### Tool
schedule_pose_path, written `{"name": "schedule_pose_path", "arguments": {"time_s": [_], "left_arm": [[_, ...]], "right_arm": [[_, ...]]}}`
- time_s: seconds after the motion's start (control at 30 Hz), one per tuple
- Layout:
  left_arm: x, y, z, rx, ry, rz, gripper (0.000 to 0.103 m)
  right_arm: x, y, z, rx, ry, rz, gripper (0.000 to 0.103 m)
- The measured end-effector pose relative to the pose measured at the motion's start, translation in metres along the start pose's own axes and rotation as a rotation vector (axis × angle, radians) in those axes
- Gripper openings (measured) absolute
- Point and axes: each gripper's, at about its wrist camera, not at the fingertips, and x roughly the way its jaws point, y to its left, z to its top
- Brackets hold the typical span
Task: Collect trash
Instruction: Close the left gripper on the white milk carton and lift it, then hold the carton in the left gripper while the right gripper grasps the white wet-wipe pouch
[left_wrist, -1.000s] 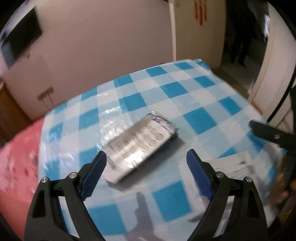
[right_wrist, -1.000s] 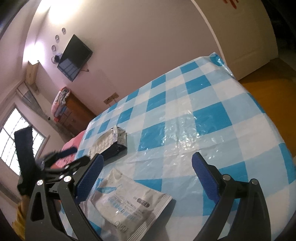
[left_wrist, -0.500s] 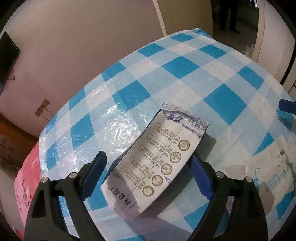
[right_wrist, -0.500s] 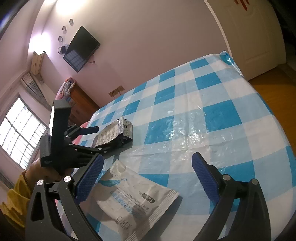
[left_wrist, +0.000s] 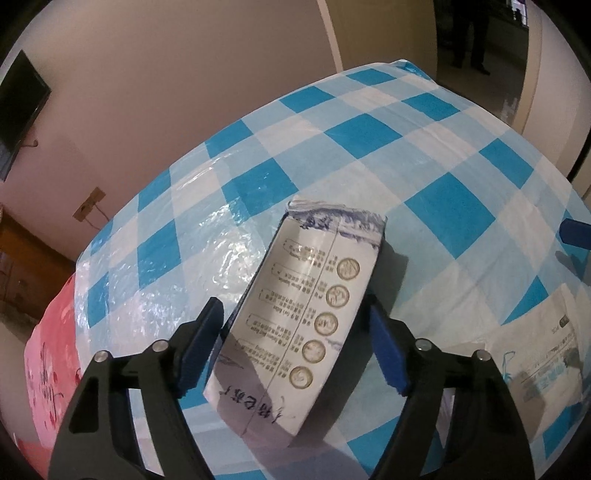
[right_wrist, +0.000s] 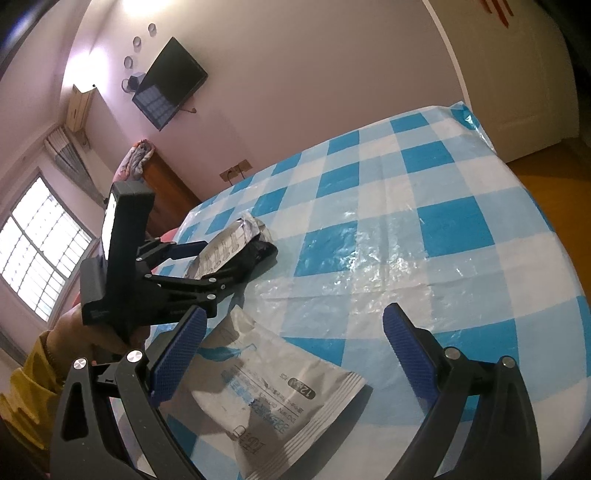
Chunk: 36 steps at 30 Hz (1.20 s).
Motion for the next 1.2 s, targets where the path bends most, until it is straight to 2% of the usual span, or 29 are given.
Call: {"name": "schedule_pose_path", "arguments": {"time_s": [0.13, 0.23, 0.37, 0.57, 0.73, 0.9, 1.2], "left_arm": [[-0.003, 0.001, -0.002, -0.037, 0.008, 0.007, 0.066], [-0.005, 0.002, -0.004, -0.069, 0.010, 0.005, 0.064], [-0.009, 0.003, -0.010, -0.115, 0.008, 0.010, 0.060], [-0.016, 0.008, -0.022, -0.182, -0.002, 0.009, 0.060], [-0.023, 0.015, -0.034, -0.248, -0.008, -0.002, 0.060], [-0.030, 0.023, -0.050, -0.311, -0.012, 0.003, 0.060], [-0.044, 0.029, -0.078, -0.385, -0.027, 0.004, 0.060]], "right_arm": [[0.003, 0.003, -0.001, -0.020, 0.017, 0.005, 0.095], [0.010, 0.009, -0.004, -0.056, 0.044, -0.002, 0.095], [0.017, 0.018, -0.010, -0.124, 0.069, -0.056, 0.095], [0.028, 0.022, -0.017, -0.147, 0.134, -0.027, 0.095], [0.031, 0.028, -0.021, -0.184, 0.151, -0.025, 0.095], [0.034, 0.038, -0.025, -0.248, 0.163, -0.058, 0.095], [0.038, 0.048, -0.032, -0.305, 0.196, -0.045, 0.095]]}}
